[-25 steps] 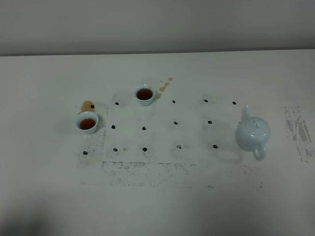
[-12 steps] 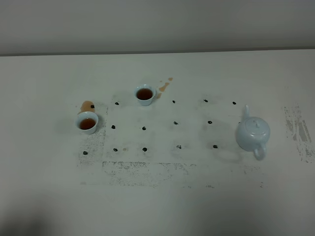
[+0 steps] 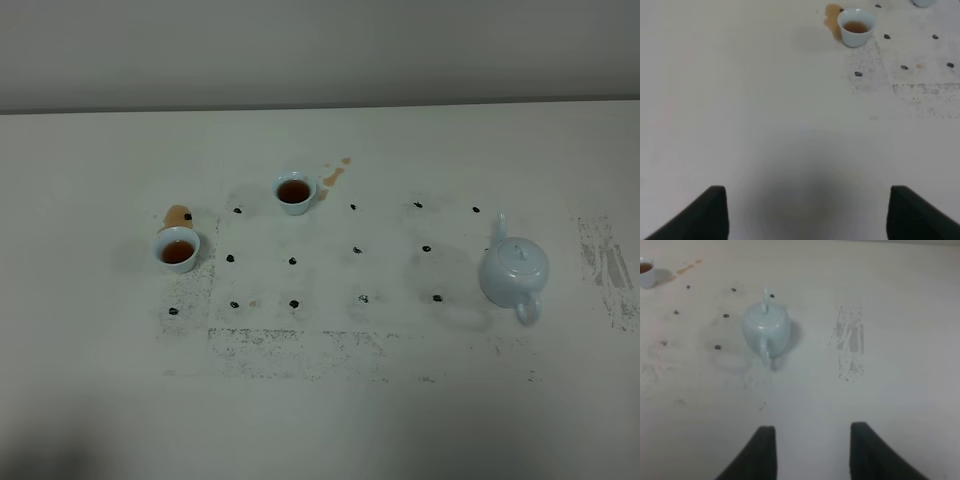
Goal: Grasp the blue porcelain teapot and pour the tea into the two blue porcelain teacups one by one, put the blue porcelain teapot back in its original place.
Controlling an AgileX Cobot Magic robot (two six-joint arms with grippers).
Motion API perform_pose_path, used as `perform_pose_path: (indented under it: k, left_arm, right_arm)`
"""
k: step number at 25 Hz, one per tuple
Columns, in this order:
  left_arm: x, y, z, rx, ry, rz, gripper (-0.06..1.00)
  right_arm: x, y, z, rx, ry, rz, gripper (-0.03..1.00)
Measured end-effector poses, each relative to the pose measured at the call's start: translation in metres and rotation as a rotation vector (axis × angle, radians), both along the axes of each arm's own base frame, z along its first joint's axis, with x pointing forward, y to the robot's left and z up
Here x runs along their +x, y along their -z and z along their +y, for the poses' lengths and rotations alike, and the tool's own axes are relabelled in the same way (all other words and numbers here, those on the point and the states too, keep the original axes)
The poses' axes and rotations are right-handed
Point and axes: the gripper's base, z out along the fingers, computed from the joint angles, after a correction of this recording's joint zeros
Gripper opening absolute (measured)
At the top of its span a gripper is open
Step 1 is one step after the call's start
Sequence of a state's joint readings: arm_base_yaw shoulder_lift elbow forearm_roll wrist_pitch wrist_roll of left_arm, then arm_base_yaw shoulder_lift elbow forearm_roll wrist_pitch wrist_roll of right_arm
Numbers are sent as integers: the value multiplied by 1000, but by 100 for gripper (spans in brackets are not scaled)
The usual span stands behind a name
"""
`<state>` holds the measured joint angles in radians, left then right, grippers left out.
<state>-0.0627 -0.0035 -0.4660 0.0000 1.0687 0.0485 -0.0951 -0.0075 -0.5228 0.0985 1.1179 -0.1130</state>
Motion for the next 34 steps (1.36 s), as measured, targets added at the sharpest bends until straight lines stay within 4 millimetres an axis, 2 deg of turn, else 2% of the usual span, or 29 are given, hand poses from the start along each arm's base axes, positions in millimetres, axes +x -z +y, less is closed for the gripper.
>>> perform_pose_path:
  k: [7, 13, 34]
  left_arm:
    - [0, 0, 0, 0, 0, 0, 66]
    - [0, 0, 0, 0, 0, 0, 66]
    - [0, 0, 0, 1, 1, 0, 66]
  right_arm:
    - [0, 0, 0, -1, -9, -2, 37]
    - [-1, 0, -1, 1, -84, -2, 37]
    - [-1, 0, -1, 1, -86, -2, 37]
